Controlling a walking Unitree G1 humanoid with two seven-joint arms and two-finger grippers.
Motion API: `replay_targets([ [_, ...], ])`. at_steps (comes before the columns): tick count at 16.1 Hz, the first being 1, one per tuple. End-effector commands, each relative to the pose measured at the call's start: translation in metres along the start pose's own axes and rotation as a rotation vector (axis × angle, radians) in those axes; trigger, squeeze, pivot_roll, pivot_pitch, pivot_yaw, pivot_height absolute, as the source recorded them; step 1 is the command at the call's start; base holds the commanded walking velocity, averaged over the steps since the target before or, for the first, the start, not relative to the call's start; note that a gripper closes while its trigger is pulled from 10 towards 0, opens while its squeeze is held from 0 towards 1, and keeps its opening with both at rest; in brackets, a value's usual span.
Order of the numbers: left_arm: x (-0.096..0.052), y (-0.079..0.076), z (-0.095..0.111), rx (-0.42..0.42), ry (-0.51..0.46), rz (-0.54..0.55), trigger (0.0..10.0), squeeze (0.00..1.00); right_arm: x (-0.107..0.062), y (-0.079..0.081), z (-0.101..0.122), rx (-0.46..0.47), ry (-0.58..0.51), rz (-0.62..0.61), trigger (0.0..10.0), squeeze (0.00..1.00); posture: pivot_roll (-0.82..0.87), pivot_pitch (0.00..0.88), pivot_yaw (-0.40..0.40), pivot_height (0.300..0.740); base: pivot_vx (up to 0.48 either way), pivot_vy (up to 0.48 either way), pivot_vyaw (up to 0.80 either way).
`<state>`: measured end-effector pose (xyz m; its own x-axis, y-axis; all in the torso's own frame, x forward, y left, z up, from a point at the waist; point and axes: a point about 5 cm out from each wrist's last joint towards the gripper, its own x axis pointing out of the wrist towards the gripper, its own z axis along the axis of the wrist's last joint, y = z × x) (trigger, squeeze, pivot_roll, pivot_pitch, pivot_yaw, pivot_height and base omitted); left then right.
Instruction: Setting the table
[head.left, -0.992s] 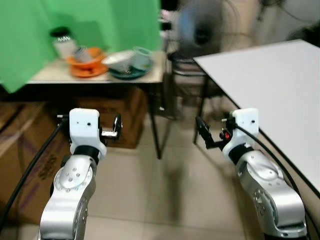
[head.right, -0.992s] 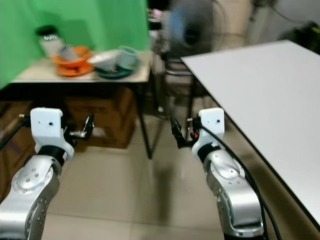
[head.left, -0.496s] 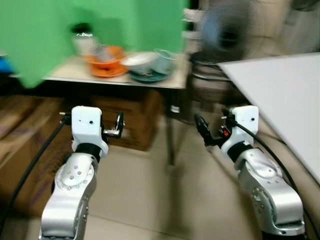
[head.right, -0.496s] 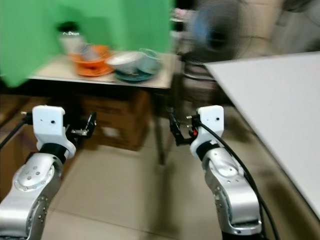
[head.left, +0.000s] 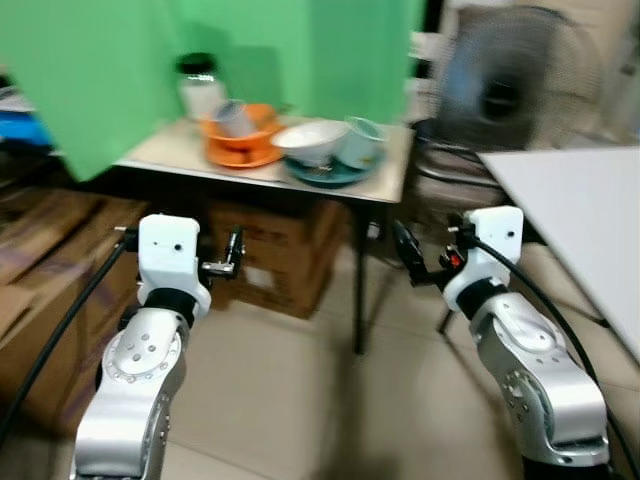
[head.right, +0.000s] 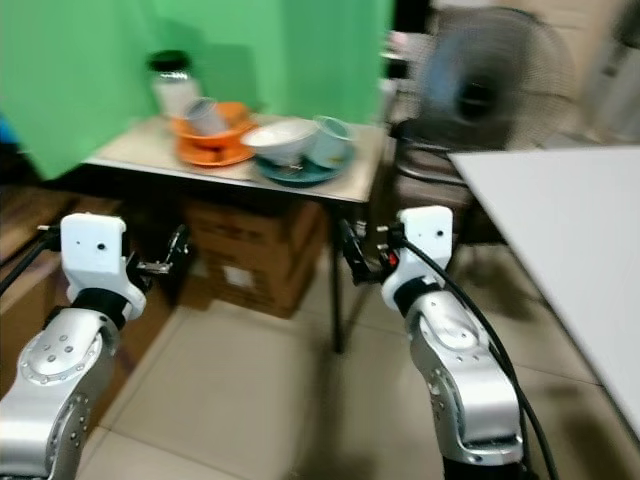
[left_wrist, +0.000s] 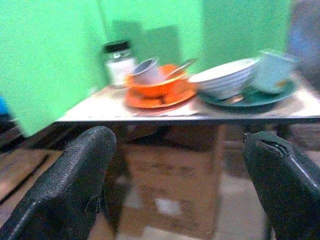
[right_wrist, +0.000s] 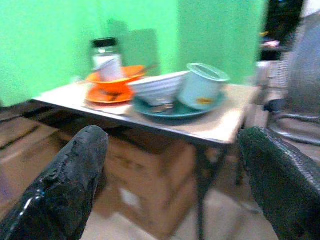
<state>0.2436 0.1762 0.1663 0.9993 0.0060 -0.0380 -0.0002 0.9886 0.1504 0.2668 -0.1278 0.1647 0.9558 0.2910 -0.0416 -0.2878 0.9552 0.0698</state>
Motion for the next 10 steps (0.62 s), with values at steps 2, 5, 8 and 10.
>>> replay_targets([
  [2,0.0001,0.0030,0.0046,0.002,-0.021,-0.004,10.0,0.00,-0.0012,0.0068,0.0052,-0.064,-0.027,0.024,10.0,0.00,-0.11,0.000,0.083,0.740,0.349,0.000,0.00],
  [5,0.0002,0.0025,0.0060,0.011,-0.033,-0.005,10.0,0.00,-0.0044,0.0042,0.0032,-0.054,-0.023,-0.022,10.0,0.00,-0.08,0.000,0.058,0.740,0.344,0.000,0.00],
  [8,-0.0035,0.0043,0.0037,0.019,-0.029,0.006,10.0,0.00,-0.0050,0.0031,0.0048,-0.004,-0.053,0.012,10.0,0.00,-0.06,0.000,0.033,0.740,0.345,0.000,0.00],
  [10,-0.0069,0.0033,0.0017,0.027,-0.024,-0.006,10.0,0.00,-0.0023,0.0031,0.0026,-0.010,-0.049,0.018,10.0,0.00,-0.05,0.000,0.029,0.740,0.345,0.000,0.00],
])
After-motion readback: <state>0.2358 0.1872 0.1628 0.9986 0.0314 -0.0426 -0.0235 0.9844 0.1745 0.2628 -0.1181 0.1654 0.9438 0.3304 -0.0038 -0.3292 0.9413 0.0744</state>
